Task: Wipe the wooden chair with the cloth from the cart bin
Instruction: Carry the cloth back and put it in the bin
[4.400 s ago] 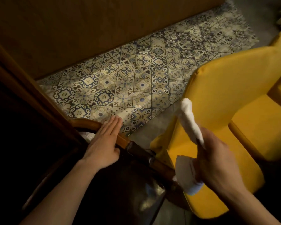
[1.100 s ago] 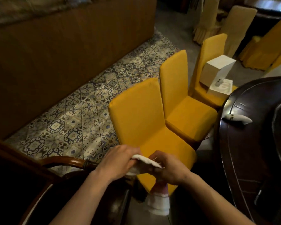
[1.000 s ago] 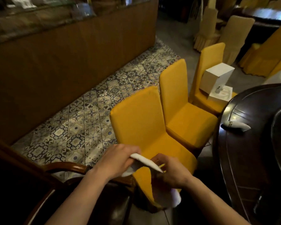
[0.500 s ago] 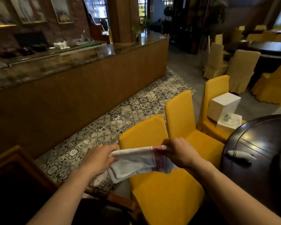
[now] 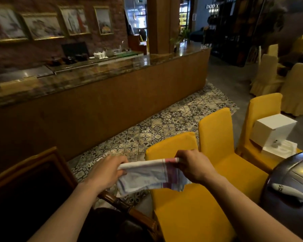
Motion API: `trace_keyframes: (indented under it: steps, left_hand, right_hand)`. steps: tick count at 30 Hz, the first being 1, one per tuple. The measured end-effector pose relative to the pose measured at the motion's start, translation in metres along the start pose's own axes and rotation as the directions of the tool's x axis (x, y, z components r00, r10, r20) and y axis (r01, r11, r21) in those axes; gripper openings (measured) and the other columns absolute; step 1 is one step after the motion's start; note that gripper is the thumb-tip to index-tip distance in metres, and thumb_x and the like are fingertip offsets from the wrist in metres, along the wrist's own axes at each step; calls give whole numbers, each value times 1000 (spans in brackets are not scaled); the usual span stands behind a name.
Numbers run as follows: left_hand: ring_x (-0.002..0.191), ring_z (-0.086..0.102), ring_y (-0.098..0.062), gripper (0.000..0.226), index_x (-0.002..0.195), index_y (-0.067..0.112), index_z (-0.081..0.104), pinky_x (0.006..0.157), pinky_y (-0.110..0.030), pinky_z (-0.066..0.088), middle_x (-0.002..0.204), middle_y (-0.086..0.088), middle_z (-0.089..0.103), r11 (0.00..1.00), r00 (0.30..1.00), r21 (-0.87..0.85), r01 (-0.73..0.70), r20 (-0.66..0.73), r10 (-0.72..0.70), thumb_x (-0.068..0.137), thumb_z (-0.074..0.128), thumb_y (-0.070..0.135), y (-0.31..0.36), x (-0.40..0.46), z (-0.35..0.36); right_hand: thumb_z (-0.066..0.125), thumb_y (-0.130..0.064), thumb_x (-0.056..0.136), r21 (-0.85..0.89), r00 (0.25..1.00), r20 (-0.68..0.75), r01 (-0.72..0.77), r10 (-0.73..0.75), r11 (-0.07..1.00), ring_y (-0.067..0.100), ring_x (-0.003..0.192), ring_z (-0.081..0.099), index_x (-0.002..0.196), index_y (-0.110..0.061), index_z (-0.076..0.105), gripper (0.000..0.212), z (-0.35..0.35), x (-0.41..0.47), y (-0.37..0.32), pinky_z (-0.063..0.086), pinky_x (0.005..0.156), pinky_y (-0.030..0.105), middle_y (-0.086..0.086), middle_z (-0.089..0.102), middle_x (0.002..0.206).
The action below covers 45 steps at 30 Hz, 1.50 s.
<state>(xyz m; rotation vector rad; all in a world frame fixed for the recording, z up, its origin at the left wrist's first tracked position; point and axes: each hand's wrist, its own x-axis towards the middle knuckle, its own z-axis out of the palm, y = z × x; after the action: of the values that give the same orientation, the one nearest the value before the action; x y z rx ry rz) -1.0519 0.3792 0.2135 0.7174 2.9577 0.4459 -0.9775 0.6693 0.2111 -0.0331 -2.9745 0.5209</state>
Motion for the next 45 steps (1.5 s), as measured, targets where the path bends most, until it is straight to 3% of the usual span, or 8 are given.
trace_keyframes:
  steps: [8,12,18,23,28,34,40,45]
  left_hand:
    - [84,59,-14,19,96,42,56,68,-35,45,90,14,62,986,984,-23,167,-51,-168,89,71,32,-44,-72,-12]
    - [90,65,-17,20,93,44,56,70,-36,47,92,13,66,962,953,-32,272,-127,-274,88,72,34,-78,-130,-36]
    - [88,64,-12,18,97,44,60,74,-38,53,90,14,67,886,857,-72,459,-228,-463,88,71,33,-139,-271,-77]
    - [91,65,-19,24,88,46,57,67,-32,44,96,9,70,785,725,-98,611,-328,-606,84,75,31,-185,-427,-108]
    - [106,66,-24,27,111,37,67,77,-32,45,114,5,73,637,545,-74,767,-450,-708,85,75,34,-202,-588,-125]
    - [93,66,-14,14,102,41,64,77,-36,51,99,13,70,380,257,-222,898,-437,-862,90,68,37,-178,-767,-126]
    - [99,66,-18,16,107,38,66,78,-35,50,103,9,71,97,-35,-261,960,-457,-889,91,66,37,-114,-899,-117]
    - [103,66,-20,22,114,39,65,84,-38,52,113,6,71,-183,-284,-270,945,-407,-868,92,65,41,-42,-971,-98]
  right_hand:
    - [60,-44,93,-36,991,57,127,-125,991,26,68,60,86,-22,61,23,18,0,-63,47,53,39,2,65,79]
    - [60,-41,94,-60,965,54,258,-255,964,25,64,57,79,-22,55,24,24,-2,-127,40,47,34,1,60,73]
    - [59,-40,95,-77,883,96,467,-459,881,15,60,56,78,-29,53,20,40,-30,-264,37,48,29,-5,58,70]
    - [57,-41,93,-10,766,138,635,-628,772,23,81,65,102,-32,65,15,64,-94,-399,51,60,37,0,69,94]
    - [59,-37,89,30,602,119,793,-790,608,30,93,67,109,-31,64,21,91,-174,-525,47,65,35,2,70,107]
    - [58,-32,89,111,368,188,913,-911,392,33,96,65,102,-26,69,18,120,-283,-651,50,72,37,7,69,108]
    - [56,-43,91,240,62,201,964,-978,110,32,112,58,119,-26,60,33,138,-386,-742,47,89,37,9,61,122]
    - [59,-36,92,406,-214,156,904,-964,-135,28,107,59,110,-34,62,19,143,-476,-782,44,83,35,5,63,113]
